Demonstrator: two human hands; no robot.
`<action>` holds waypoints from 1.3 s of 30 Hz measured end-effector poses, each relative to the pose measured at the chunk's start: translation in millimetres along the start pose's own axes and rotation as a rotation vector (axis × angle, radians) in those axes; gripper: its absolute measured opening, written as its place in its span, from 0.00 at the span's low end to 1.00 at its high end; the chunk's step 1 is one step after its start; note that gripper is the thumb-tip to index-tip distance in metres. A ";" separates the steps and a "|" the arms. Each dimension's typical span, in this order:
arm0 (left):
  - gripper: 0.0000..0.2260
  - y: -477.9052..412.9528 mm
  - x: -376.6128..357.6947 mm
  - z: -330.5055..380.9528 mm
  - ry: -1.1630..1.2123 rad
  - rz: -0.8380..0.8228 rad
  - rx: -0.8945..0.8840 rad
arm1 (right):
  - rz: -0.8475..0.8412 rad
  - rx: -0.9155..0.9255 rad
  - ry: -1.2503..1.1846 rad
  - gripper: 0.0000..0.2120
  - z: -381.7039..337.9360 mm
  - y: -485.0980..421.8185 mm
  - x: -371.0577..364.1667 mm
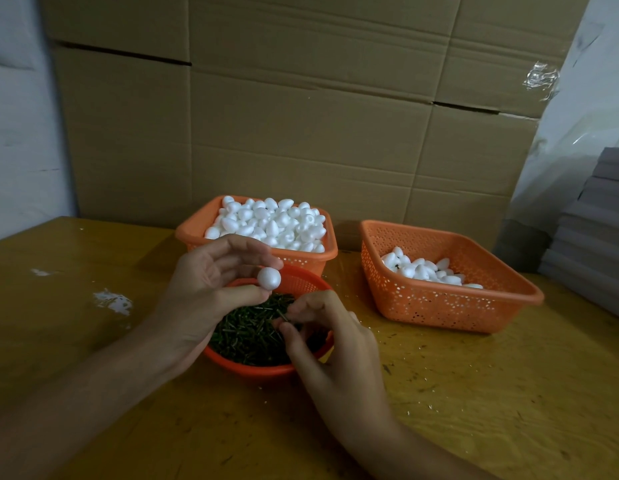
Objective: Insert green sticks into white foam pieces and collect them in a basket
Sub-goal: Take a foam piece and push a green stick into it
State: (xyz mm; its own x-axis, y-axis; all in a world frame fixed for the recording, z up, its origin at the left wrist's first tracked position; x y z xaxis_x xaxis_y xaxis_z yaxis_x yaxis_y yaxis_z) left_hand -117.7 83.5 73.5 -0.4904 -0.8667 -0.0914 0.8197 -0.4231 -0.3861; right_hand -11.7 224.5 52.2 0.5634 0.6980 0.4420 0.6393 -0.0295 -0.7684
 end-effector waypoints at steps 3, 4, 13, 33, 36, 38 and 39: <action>0.19 0.6 -1.9 1.8 -0.009 -0.010 -0.009 | -0.011 -0.005 -0.001 0.09 0.0 0.5 -0.6; 0.19 0.9 -2.5 2.5 -0.014 -0.013 -0.014 | -0.011 -0.006 -0.003 0.09 -0.1 0.6 -0.5; 0.17 0.7 -5.3 3.9 -0.077 -0.020 -0.037 | -0.011 -0.020 -0.023 0.08 2.0 0.7 -0.8; 0.20 2.7 -2.9 0.4 -0.085 0.051 0.026 | 0.016 -0.065 -0.100 0.07 15.8 0.4 -1.2; 0.22 2.0 -1.9 -1.4 -0.046 0.066 0.041 | 0.018 -0.064 -0.116 0.05 16.0 0.8 -1.2; 0.21 1.5 -2.0 -0.8 -0.026 0.067 0.043 | 0.016 -0.062 -0.128 0.04 14.5 0.6 -0.7; 0.21 1.3 -2.2 -0.2 -0.019 0.066 0.041 | 0.016 -0.057 -0.135 0.03 13.1 0.1 -0.3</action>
State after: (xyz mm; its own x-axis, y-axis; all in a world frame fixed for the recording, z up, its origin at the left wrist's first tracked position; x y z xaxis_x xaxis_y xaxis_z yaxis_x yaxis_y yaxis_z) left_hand -115.6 84.9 73.0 -0.4297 -0.8976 -0.0982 0.8617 -0.3751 -0.3418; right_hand -18.6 233.6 45.9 0.5008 0.7869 0.3606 0.6616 -0.0794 -0.7456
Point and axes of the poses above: each hand's wrist, its own y-axis away from the middle knuckle, its own x-axis out of the back of the hand, z = x × y, the point moved 9 cm from there along -y, towards the middle knuckle, and after that the axes turned 4 degrees about x, right-handed, at the moved point
